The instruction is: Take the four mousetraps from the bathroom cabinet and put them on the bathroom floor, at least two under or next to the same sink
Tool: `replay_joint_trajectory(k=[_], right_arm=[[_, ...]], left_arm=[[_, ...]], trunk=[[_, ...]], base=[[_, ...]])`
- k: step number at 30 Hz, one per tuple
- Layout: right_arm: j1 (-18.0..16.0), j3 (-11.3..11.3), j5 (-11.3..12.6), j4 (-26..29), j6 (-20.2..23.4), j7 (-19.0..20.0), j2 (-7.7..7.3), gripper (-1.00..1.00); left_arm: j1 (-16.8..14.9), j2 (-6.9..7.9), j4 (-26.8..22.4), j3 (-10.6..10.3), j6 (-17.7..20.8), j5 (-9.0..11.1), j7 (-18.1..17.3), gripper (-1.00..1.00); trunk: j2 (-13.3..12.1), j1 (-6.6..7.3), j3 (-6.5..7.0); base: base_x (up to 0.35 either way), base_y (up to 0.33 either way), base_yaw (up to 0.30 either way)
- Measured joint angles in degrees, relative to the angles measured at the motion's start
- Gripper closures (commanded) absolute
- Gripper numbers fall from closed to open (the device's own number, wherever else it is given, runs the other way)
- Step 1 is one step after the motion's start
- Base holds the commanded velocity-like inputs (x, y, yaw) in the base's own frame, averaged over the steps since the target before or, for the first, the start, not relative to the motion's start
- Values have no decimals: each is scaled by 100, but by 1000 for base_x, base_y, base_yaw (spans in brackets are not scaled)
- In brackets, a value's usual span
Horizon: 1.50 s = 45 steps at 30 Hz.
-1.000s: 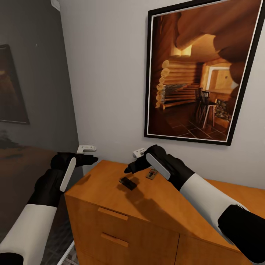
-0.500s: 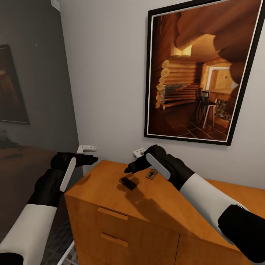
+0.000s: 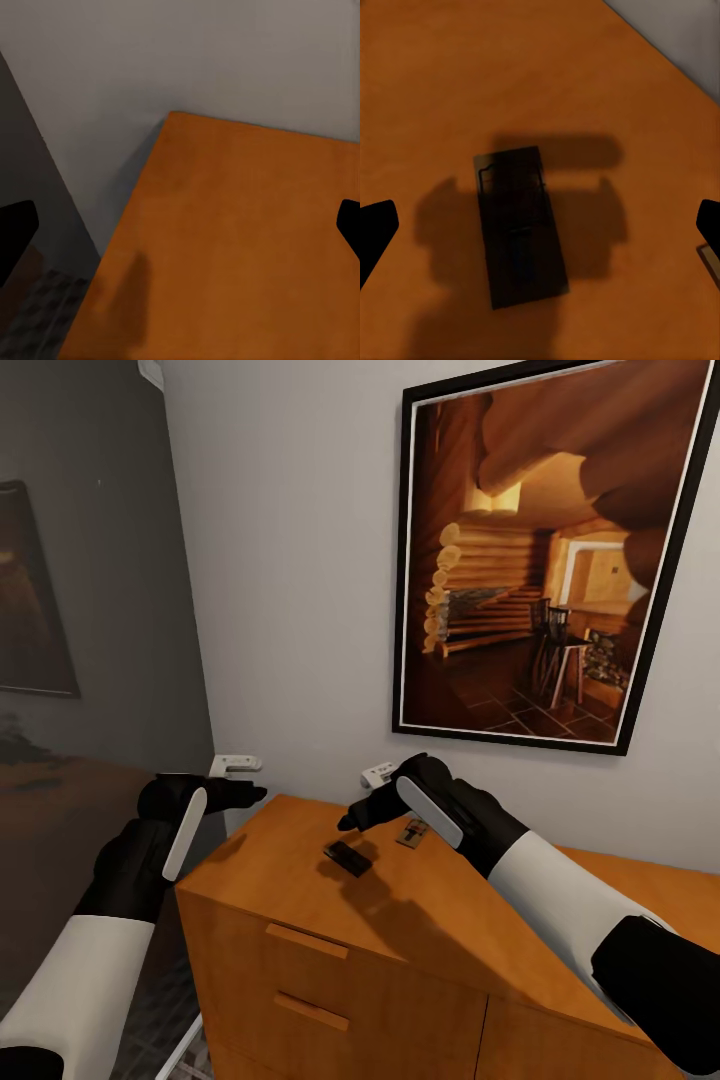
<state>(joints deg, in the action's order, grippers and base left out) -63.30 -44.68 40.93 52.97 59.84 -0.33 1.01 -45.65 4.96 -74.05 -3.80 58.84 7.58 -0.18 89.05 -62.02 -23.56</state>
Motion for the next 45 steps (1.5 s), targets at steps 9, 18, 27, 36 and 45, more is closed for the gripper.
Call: replay_joint_trajectory(k=[9, 18, 27, 36, 45], right_arm=[[0, 1, 1, -21, 0, 4, -10, -100], [0, 1, -3, -49, 0, -17, -5, -100], [0, 15, -15, -948, 2, 8, 73, -100], [0, 22, -11, -1103, 2, 23, 99, -100], [0, 35, -3, -991, 1, 25, 132, -100]], left_arm=[[0, 0, 0, 0, 0, 1, 0, -100], [0, 0, 0, 0, 0, 1, 0, -100], [0, 0, 0, 0, -1, 13, 4, -100], [0, 0, 0, 0, -2, 12, 3, -100], [0, 0, 0, 0, -3, 12, 3, -100]], trunk=[[0, 0, 0], [0, 0, 0], [0, 0, 0], [0, 0, 0], [0, 0, 0]], base=[[0, 0, 0], [0, 0, 0], [0, 0, 0], [0, 0, 0], [0, 0, 0]])
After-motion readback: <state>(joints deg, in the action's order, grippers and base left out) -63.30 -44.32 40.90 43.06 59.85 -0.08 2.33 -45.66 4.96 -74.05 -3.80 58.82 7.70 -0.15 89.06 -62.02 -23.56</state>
